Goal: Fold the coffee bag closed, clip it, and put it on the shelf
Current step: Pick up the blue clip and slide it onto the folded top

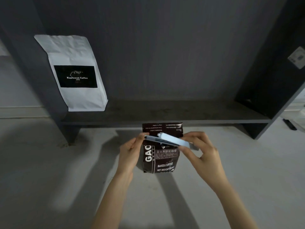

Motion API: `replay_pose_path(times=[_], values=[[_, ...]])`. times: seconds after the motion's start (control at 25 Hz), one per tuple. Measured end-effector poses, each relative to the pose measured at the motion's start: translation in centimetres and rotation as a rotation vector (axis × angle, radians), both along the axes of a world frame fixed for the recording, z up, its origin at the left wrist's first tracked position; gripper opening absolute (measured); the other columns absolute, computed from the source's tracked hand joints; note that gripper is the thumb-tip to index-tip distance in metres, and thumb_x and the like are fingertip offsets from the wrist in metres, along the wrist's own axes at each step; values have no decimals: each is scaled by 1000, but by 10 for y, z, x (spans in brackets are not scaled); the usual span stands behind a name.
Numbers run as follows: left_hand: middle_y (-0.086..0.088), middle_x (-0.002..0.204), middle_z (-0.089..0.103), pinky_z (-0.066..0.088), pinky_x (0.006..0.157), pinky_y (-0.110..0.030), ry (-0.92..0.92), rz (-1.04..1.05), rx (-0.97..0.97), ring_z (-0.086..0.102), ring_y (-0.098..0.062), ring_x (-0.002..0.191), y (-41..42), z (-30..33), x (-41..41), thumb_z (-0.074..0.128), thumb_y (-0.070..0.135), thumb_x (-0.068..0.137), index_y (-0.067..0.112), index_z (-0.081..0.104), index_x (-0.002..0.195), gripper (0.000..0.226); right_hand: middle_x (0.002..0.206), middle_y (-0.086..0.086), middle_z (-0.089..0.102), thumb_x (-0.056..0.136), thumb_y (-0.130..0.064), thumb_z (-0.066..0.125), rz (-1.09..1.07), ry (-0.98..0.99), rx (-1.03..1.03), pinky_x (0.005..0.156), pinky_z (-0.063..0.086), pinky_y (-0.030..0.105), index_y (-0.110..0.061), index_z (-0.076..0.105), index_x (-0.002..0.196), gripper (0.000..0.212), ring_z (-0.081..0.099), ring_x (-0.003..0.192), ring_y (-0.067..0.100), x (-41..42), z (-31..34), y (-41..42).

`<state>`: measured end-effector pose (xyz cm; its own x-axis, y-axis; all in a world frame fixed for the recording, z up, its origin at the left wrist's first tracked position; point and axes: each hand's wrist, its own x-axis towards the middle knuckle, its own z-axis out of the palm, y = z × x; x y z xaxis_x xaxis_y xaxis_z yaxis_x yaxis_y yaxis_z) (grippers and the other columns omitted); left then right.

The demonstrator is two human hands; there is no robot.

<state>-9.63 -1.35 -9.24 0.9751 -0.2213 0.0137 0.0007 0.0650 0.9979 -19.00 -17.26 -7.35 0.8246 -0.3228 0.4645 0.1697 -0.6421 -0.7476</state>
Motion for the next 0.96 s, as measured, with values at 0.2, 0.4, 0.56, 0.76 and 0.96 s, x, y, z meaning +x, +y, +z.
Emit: replay_pose_path(times=[0.2,0.4,0.56,0.76,0.96], values=[[33,61,67,41,58,3,7,10,-8,59,18,69,0,-2,1,51,31,85,32,66,84,15,100,-13,55,78,-23,64,108,153,0,77,38,0,-43,58,92,26,53,93,-4,-11,-6,-10],[23,70,71,44,61,0,29,11,-21,63,11,73,3,-3,0,52,34,84,33,69,83,17,89,-4,63,82,-10,58,185,250,116,75,45,8,-39,60,93,31,62,85,7,-19,-5,-17],[28,68,69,46,68,-6,28,-4,11,60,17,73,3,-1,0,51,35,84,35,67,83,16,88,-14,69,84,-1,52,212,259,263,71,46,7,-27,61,92,28,65,78,-1,-27,0,-24],[23,89,65,48,77,-13,-16,-72,-49,59,15,82,4,3,-2,54,33,79,37,61,89,13,80,-16,72,85,-4,51,161,213,307,73,47,5,-19,62,93,21,66,80,-2,-30,9,-30],[14,99,66,46,75,-6,-108,-81,-73,60,10,89,3,-1,-3,52,7,85,33,56,98,29,82,-20,74,77,-45,57,-49,51,414,79,51,11,-21,60,105,37,66,85,3,-32,20,-54]])
